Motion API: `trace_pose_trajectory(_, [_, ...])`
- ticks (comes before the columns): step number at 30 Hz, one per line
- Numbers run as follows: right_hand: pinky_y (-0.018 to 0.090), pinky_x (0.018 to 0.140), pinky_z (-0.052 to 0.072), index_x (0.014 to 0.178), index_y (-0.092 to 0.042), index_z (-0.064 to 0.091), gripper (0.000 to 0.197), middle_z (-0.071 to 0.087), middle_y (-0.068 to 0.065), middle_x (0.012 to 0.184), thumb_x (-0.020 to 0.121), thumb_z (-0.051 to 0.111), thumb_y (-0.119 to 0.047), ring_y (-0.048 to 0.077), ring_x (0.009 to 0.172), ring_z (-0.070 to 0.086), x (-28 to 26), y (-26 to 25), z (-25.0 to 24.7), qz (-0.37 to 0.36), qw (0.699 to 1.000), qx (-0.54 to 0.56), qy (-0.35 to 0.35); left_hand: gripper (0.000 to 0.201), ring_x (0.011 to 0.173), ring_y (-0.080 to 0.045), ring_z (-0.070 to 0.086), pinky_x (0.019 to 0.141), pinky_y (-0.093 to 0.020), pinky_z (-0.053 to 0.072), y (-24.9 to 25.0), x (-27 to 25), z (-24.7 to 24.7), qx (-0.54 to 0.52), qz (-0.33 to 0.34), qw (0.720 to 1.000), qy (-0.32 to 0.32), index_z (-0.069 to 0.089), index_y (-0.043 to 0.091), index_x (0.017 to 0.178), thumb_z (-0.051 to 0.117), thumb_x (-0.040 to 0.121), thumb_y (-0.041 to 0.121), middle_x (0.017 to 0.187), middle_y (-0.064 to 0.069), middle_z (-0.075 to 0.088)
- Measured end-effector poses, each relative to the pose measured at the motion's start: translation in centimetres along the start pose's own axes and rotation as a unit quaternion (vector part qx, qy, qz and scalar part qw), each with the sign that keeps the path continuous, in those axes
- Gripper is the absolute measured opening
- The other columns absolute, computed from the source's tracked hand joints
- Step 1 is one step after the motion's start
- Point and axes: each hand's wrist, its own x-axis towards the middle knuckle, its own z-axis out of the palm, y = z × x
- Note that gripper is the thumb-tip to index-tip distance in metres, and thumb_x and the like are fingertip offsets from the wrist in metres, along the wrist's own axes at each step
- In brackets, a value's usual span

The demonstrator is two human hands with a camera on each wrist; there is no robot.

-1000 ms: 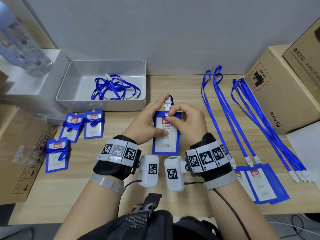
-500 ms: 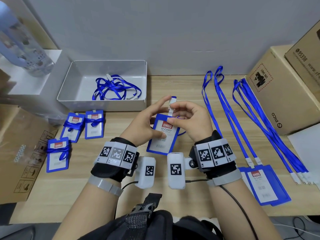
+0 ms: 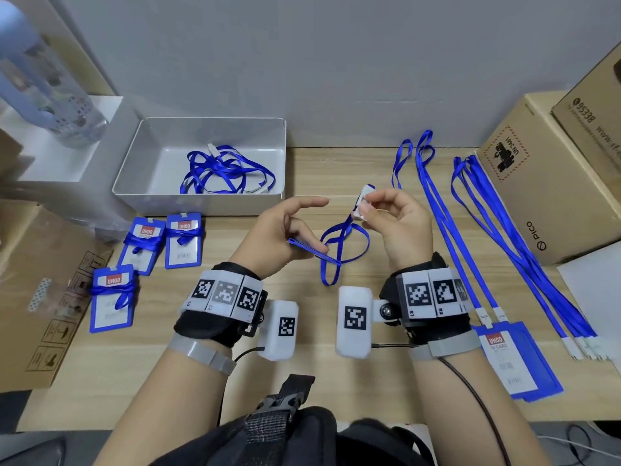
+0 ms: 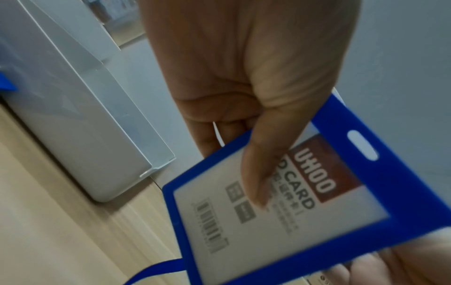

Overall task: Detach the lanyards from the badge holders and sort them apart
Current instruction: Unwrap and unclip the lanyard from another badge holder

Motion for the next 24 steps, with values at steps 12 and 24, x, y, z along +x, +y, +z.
trace_pose_trajectory(12, [0.025,0.075,0.053,0.116,-0.033,0.048,0.055,0.066,-0.006,0.083,0.074,0.061,0.001,0.026,0.081,0.06,-1.0,-2.4,0.6,-0.053,0.972,-0.025,-0.227,0.091,0.07,-0.012,0.057,0.061,-0.026,0.051,-0.7,2.0,-0.7,0.102,-0.056,0.99,-0.087,0.042,0.033,0.129,0.06,0.063,-0.026,0.12,0.009,0.057])
trace_pose_trajectory(24, [0.011,0.04,0.036,0.116,-0.018,0.049,0.053,0.053,0.013,0.058,0.08,0.033,0.018,0.002,0.037,0.047,1.3,1.4,0.8,0.144,0.962,-0.106,-0.209,0.039,0.085,-0.005,0.069,0.063,-0.019,0.053,4.6,1.8,-3.4,-0.032,-0.028,0.984,-0.172,0.048,0.007,0.077,0.056,0.068,-0.03,0.093,0.009,0.073])
